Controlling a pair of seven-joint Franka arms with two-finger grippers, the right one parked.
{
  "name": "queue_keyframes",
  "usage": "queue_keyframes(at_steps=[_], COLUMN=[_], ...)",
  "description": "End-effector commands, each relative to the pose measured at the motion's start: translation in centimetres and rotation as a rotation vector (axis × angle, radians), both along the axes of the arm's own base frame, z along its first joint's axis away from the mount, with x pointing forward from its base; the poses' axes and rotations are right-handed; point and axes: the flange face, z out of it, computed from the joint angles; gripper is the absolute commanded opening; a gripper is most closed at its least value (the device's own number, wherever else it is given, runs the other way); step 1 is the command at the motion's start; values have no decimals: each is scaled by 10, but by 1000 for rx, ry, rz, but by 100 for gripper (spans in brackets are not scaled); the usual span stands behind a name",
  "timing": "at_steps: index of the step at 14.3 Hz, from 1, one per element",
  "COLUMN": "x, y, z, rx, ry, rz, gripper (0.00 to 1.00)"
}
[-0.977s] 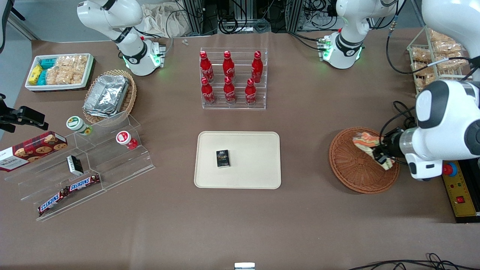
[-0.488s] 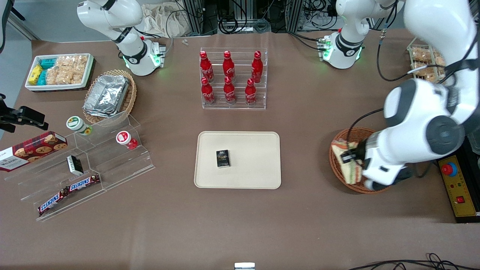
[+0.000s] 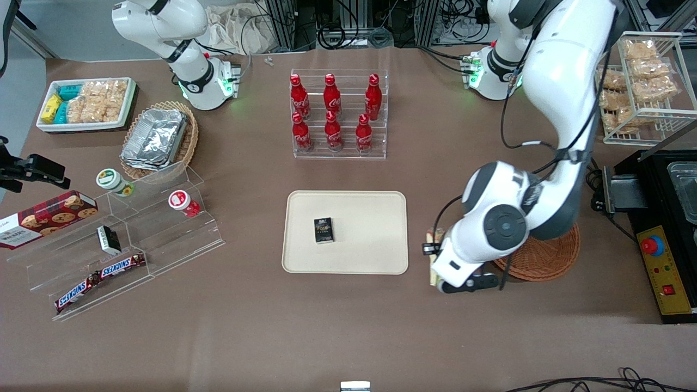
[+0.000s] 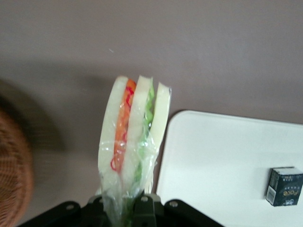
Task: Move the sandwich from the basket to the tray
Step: 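Carry the sandwich with the left gripper over to the cream tray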
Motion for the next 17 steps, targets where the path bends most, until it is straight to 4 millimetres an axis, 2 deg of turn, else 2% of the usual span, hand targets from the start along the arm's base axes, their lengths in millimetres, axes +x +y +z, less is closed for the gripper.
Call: queue_keyframes(at_steps=[1, 3, 5, 8, 11, 12, 13, 14, 15, 17], x=[-7, -24, -39, -57, -65, -65, -65, -67, -68, -66], y=[-43, -77, -98, -113, -114, -115, -114, -114, -114, -112], z=[-20, -40, -57, -77, -90, -90, -91, -93, -91, -80], rx=[-4, -4, 8, 31, 38, 37, 39, 47, 46, 41], ry=[-10, -3, 19, 48, 70, 70, 72, 76, 75, 66], rz=[0, 2, -18, -48, -53, -52, -53, -57, -58, -53], gripper=[0, 0, 0, 0, 0, 6, 20, 90, 100, 100])
